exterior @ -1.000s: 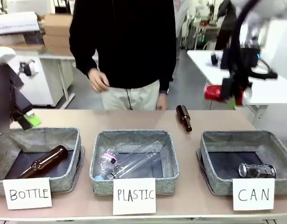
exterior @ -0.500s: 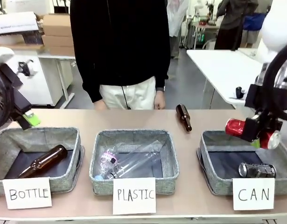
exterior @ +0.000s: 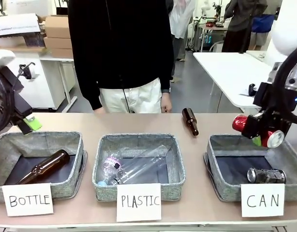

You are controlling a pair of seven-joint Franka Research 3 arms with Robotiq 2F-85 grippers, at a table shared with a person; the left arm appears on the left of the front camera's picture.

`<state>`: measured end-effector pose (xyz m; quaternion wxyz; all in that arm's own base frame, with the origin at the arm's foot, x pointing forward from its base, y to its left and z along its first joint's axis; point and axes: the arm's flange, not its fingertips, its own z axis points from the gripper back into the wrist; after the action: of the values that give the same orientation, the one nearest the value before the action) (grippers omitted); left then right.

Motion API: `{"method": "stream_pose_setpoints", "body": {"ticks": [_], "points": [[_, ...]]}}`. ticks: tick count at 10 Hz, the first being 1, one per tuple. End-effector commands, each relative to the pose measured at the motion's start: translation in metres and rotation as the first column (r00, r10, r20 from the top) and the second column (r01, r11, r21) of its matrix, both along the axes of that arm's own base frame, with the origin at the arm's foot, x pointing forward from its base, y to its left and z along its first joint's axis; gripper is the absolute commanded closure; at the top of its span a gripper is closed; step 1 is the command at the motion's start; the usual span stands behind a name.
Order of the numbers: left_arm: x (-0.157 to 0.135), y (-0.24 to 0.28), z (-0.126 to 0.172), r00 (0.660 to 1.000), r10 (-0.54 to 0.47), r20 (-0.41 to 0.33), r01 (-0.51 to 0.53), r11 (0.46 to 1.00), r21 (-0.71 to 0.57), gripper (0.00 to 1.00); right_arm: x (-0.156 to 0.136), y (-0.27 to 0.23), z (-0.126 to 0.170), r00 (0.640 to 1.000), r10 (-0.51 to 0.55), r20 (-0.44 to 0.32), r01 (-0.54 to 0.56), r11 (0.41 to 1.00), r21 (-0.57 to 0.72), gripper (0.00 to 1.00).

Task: Sort the can waste into the basket.
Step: Pick up the can waste from the table and place it in the right Fabric basket.

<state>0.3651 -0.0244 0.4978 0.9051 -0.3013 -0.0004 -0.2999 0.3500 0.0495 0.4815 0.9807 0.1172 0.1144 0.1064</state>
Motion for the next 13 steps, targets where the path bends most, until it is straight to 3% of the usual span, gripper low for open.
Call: {"method": "stream_pose_setpoints", "body": {"ticks": [1, 2, 3, 4, 5, 7, 8, 13], "points": [[0.000, 0.002, -0.001, 1.000, -0.007, 0.007, 0.007, 1.000, 0.003, 0.00, -0.007, -0.006, -0.006, 0.995, -0.090, 0.052, 0.089, 0.996, 0.016, 0.32], [0.000, 0.002, -0.001, 1.000, -0.007, 0.007, 0.007, 1.000, 0.003, 0.00, -0.009, -0.005, -0.004, 0.989, -0.118, 0.090, 0.117, 0.993, 0.017, 0.32], [0.000, 0.002, -0.001, 1.000, -0.007, 0.007, 0.007, 1.000, 0.003, 0.00, -0.011, -0.005, -0.002, 0.981, -0.128, 0.143, 0.127, 0.992, 0.017, 0.00], [0.000, 0.002, -0.001, 1.000, -0.007, 0.007, 0.007, 1.000, 0.003, 0.00, -0.011, -0.005, 0.001, 0.972, -0.132, 0.195, 0.132, 0.991, 0.013, 0.29], [0.000, 0.002, -0.001, 1.000, -0.007, 0.007, 0.007, 1.000, 0.003, 0.00, -0.012, -0.005, 0.004, 0.954, -0.152, 0.259, 0.154, 0.988, 0.012, 0.00], [0.000, 0.002, -0.001, 1.000, -0.007, 0.007, 0.007, 1.000, 0.003, 0.00, -0.014, -0.006, 0.010, 0.897, -0.192, 0.399, 0.197, 0.980, 0.031, 0.00], [0.000, 0.002, -0.001, 1.000, -0.007, 0.007, 0.007, 1.000, 0.003, 0.00, -0.014, -0.007, 0.011, 0.880, -0.209, 0.426, 0.209, 0.977, 0.048, 0.00], [0.000, 0.002, -0.001, 1.000, -0.007, 0.007, 0.007, 1.000, 0.003, 0.00, -0.004, -0.003, 0.010, 0.898, -0.177, 0.402, 0.146, 0.984, 0.106, 0.00]]}}
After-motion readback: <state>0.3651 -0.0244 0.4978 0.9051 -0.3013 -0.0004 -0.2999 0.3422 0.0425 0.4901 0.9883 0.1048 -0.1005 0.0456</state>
